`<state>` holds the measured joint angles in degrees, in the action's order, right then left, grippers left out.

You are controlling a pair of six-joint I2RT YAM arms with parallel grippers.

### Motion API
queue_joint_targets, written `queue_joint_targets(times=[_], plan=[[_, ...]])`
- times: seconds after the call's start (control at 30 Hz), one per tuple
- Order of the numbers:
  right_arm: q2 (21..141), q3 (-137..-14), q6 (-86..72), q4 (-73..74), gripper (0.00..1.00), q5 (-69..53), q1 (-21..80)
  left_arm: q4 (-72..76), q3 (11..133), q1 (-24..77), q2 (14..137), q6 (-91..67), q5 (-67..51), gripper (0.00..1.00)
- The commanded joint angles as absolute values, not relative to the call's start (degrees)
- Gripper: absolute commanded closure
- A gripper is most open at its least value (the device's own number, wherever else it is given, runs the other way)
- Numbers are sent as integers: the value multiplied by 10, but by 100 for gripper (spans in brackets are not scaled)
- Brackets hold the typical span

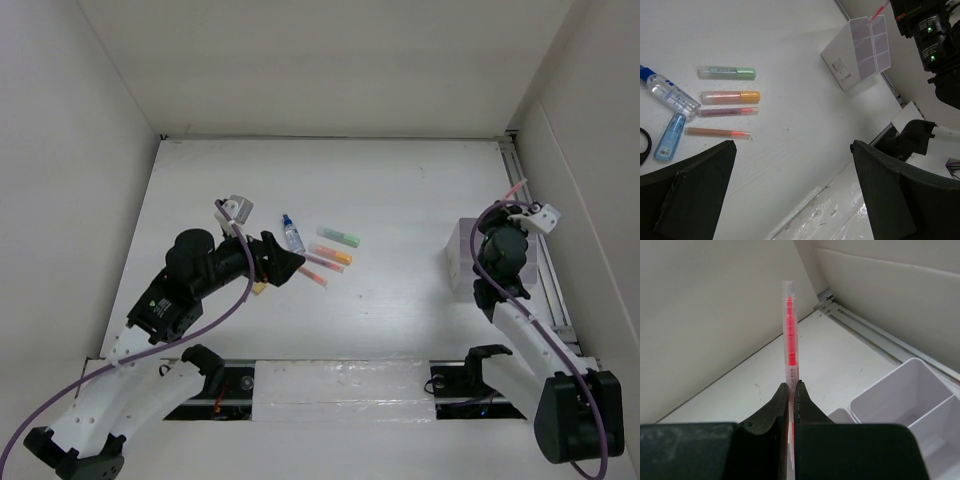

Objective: Sort the stationery into containers
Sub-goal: Place the stationery into the container

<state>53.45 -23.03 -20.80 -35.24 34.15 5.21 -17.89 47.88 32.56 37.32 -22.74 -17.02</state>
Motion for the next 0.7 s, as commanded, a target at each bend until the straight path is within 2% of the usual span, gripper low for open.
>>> queue_joint_targets(times=[0.0, 0.13, 0.4, 0.67], plan=[[520, -262, -214, -334, 100, 380, 47, -151, 475, 327, 367, -218, -185, 0], [526, -300, -229, -274, 100, 431, 12, -151, 475, 327, 367, -218, -185, 0], [547, -369, -299, -153, 100, 408, -85, -151, 475, 327, 361, -218, -185, 0], [590, -374, -329, -124, 100, 403, -128, -151, 475, 327, 344, -218, -185, 0]])
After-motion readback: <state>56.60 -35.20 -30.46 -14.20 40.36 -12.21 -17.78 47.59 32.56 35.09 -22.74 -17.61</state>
